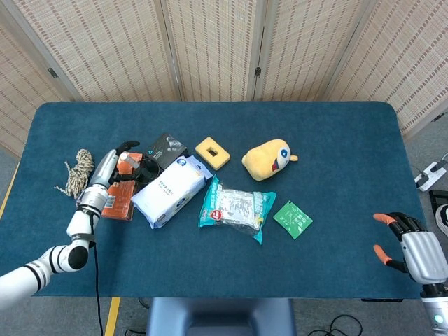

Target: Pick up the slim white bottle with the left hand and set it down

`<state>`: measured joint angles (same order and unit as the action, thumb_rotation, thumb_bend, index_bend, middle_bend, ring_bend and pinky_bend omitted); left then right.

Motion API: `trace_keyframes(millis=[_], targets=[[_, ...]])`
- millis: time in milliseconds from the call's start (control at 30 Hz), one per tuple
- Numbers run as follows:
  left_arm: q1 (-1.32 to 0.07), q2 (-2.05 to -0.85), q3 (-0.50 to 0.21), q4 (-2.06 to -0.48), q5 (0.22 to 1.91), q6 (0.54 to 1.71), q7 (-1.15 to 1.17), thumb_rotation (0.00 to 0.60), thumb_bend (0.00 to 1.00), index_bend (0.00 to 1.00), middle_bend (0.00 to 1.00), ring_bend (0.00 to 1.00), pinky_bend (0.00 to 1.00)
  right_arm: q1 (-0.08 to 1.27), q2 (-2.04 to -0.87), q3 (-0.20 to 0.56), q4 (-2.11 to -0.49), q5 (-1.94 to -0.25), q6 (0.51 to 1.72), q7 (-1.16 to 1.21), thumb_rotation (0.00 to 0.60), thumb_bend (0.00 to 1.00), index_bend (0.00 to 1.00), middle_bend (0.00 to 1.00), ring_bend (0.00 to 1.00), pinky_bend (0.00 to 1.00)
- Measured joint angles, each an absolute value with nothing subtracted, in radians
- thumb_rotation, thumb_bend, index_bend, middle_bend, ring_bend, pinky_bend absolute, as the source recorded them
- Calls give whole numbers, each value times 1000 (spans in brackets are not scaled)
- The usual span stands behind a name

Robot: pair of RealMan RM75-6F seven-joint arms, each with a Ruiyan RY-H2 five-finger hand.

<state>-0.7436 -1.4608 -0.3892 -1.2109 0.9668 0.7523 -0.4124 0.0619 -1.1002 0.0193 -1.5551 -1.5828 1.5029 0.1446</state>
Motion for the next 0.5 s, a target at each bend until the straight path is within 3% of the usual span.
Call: trace_keyframes(millis=[333,500], targets=[[-679,-1376,-396,-1250,977,817,-414,600,423,160,175,123,129,68,-1100,22,-1549,-1589,1503,152,600,233,251,289,195,250],[-643,-1344,-369,-1244,976,890,-309,600,425,196,184,122,129,76,-1093,26,-1557,-1594,1499,145,600,232,251,289,195,250]])
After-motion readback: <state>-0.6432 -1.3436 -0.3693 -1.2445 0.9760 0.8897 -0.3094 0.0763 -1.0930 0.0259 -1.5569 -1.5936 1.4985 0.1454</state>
